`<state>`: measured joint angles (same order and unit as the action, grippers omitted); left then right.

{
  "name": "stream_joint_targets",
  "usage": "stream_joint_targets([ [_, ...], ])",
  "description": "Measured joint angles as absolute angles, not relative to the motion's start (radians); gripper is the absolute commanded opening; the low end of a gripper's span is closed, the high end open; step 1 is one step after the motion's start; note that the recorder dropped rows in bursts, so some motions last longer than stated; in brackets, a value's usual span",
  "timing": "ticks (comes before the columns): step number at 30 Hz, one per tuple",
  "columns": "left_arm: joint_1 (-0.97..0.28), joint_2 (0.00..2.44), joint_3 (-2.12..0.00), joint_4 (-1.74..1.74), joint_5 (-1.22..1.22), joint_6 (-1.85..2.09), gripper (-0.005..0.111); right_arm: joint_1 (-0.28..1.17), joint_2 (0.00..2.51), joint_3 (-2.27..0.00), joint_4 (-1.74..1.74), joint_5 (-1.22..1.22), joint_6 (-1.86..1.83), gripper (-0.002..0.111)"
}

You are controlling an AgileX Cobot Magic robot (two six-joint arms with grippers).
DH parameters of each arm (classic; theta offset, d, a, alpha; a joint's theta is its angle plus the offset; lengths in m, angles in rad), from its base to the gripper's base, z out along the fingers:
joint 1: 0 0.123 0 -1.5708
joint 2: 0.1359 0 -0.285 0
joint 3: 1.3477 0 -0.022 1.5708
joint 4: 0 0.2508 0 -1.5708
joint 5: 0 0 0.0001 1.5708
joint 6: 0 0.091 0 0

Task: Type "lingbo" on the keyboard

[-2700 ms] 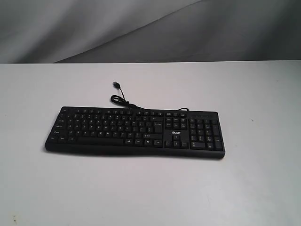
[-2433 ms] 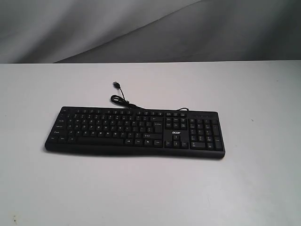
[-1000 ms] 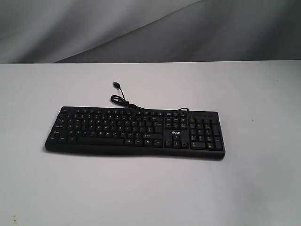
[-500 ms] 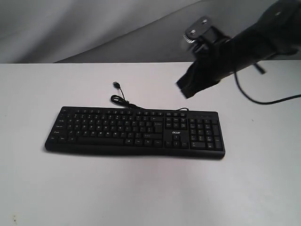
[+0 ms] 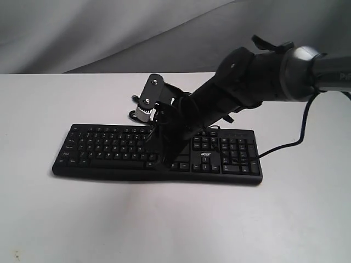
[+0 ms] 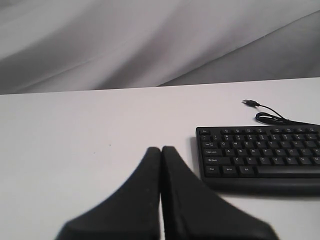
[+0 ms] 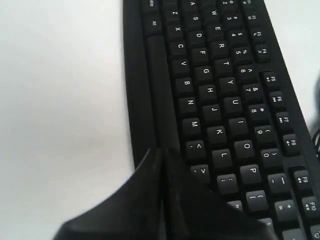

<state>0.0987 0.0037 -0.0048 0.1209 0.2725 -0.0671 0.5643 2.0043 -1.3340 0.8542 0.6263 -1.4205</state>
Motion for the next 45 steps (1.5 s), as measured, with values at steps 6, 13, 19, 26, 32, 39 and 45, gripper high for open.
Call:
stream_joint_targets([
  [6,0.099,0.004,-0.005,0.121,0.272,-0.067,0.001,0.568,2.060,-1.343,0.857,0.539,-1.420,0.000],
  [13,0.099,0.004,-0.005,0.121,0.272,-0.067,0.001,0.568,2.154,-1.492,0.833,0.570,-1.360,0.000],
  [19,0.099,0.004,-0.005,0.121,0.272,-0.067,0.001,0.568,2.220,-1.573,0.754,0.619,-1.283,0.000],
  [26,0.099,0.004,-0.005,0.121,0.272,-0.067,0.001,0.568,2.244,-1.576,0.736,0.619,-1.276,0.000],
  [32,0.099,0.004,-0.005,0.121,0.272,-0.067,0.001,0.568,2.244,-1.576,0.727,0.599,-1.271,0.000],
  [39,0.099,0.004,-0.005,0.121,0.272,-0.067,0.001,0.568,2.244,-1.576,0.701,0.591,-1.254,0.000],
  [45,0.099,0.004,-0.005,0.121,0.272,-0.067,0.001,0.568,2.246,-1.576,0.701,0.589,-1.252,0.000],
])
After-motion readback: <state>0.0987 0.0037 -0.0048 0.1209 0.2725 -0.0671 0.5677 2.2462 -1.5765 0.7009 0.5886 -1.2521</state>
